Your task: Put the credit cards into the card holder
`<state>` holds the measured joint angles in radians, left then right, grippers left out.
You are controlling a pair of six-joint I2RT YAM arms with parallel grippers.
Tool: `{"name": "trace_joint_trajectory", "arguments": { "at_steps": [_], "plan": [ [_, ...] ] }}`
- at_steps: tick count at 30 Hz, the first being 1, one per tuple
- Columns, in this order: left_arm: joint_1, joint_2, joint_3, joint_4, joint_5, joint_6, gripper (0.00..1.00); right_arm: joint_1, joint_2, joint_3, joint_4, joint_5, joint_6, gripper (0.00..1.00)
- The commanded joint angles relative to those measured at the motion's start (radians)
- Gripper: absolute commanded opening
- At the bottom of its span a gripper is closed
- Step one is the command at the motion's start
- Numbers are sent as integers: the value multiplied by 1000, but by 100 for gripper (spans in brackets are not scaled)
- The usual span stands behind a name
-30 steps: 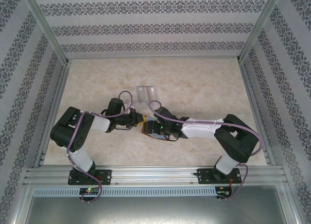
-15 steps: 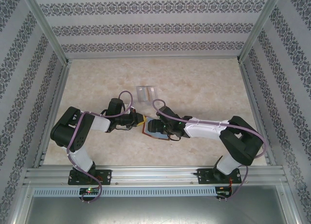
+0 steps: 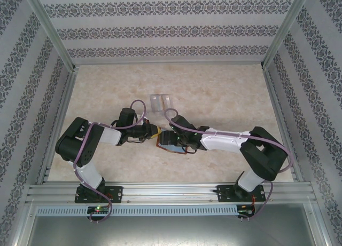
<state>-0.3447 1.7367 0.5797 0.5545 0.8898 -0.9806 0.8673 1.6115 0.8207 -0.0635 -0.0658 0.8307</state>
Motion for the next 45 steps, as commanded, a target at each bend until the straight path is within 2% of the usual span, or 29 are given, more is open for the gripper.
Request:
{"name": "trace_joint_trajectory", "arguments": {
  "at_steps": [1, 15, 26, 45],
  "plan": [
    [6, 7, 6, 9, 24, 3, 0, 12, 41, 39, -4, -19, 1, 80],
    [6, 3, 0, 11, 22, 7, 0, 2, 11, 26, 23, -58, 24, 81],
    [6, 1, 0, 7, 23, 7, 0, -1, 59, 14, 64, -101, 37, 81],
    [6, 2, 4, 9, 24, 7, 0, -11, 29, -18, -7, -41, 48, 75]
  ]
}}
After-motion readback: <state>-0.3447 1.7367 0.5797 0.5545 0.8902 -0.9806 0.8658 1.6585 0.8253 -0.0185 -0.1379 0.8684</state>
